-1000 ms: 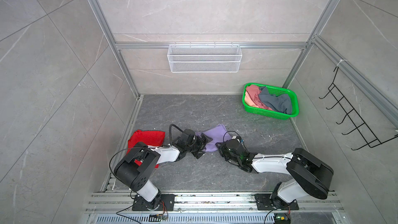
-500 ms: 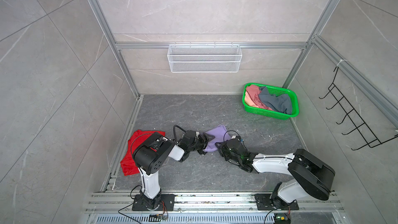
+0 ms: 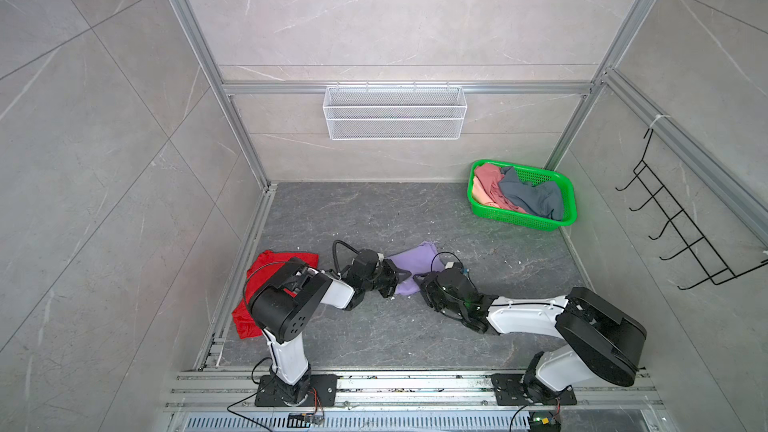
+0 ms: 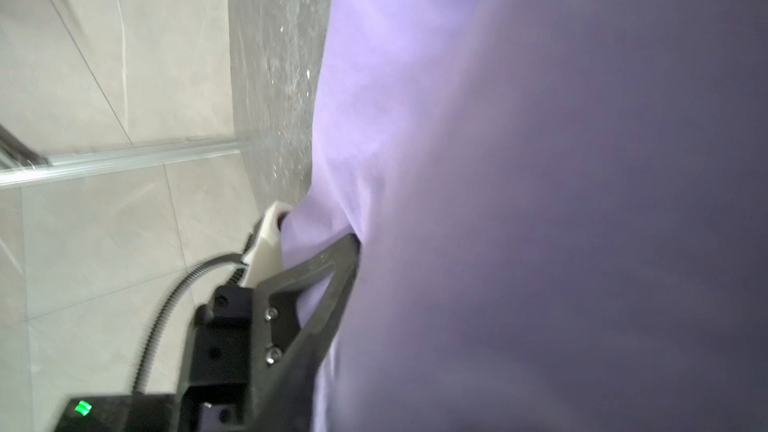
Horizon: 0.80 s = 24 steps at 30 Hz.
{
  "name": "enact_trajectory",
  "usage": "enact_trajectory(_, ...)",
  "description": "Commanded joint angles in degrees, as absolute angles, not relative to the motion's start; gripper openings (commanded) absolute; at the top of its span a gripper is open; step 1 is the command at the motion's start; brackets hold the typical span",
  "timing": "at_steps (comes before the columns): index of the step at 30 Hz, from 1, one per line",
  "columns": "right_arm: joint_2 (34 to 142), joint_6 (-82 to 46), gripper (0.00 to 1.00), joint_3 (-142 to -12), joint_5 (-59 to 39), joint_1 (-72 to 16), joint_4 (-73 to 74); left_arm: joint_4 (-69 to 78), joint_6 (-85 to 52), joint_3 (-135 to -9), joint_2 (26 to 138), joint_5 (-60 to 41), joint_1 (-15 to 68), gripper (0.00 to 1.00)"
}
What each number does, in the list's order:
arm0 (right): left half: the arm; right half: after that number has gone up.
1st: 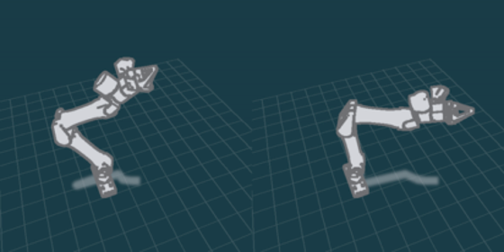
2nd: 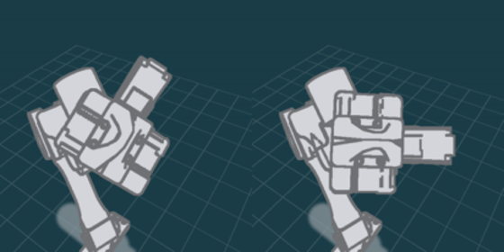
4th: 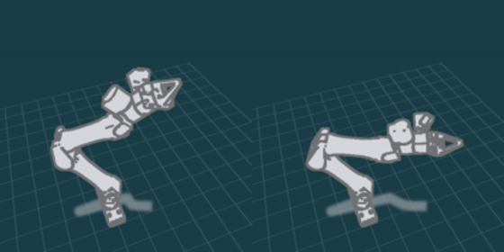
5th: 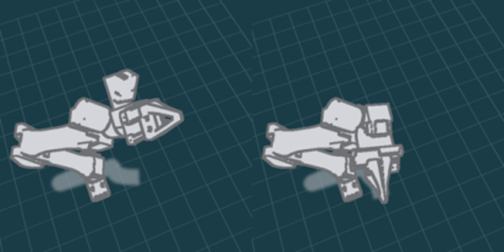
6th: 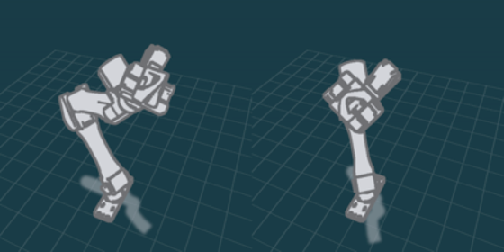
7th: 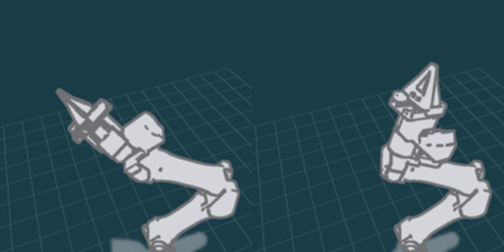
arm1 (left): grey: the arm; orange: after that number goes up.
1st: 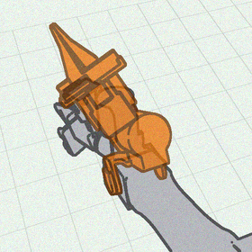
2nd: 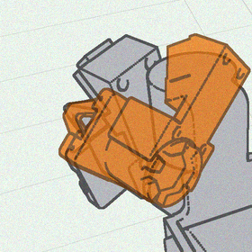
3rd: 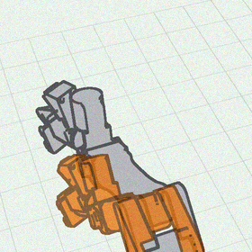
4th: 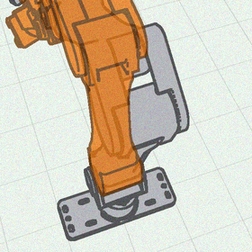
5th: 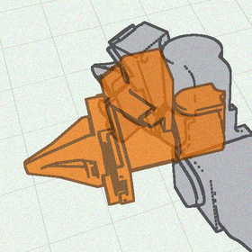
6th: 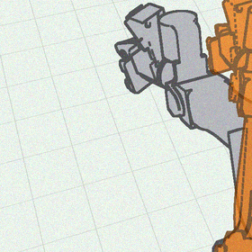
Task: Fold and stack the t-shirts
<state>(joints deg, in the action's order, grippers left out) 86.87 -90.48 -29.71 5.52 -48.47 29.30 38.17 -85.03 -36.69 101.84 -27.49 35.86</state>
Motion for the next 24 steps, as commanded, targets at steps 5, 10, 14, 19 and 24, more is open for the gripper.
enact_trajectory(5,79.5,-80.2,0.70,-31.3,4.1,-48.5,16.0,-14.7,-49.5,-54.2,93.1,-23.9,34.1,0.00)
enact_trajectory(10,71.6,-76.0,0.74,-29.6,2.1,-48.5,8.9,-44.8,-29.4,-67.6,94.9,-7.5,34.3,0.00)
enact_trajectory(14,65.6,-72.7,0.74,-28.4,2.9,-48.5,2.9,-56.4,-21.5,-72.3,95.3,4.5,34.2,0.00)
enact_trajectory(19,58.7,-69.1,0.75,-29.4,8.9,-48.5,-5.9,-66.4,-19.6,-75.6,93.5,20.7,34.1,0.00)
enact_trajectory(24,54.6,-63.3,0.78,-32.9,15.7,-48.5,-11.3,-72.0,-16.5,-76.4,90.3,28.8,33.5,0.00)
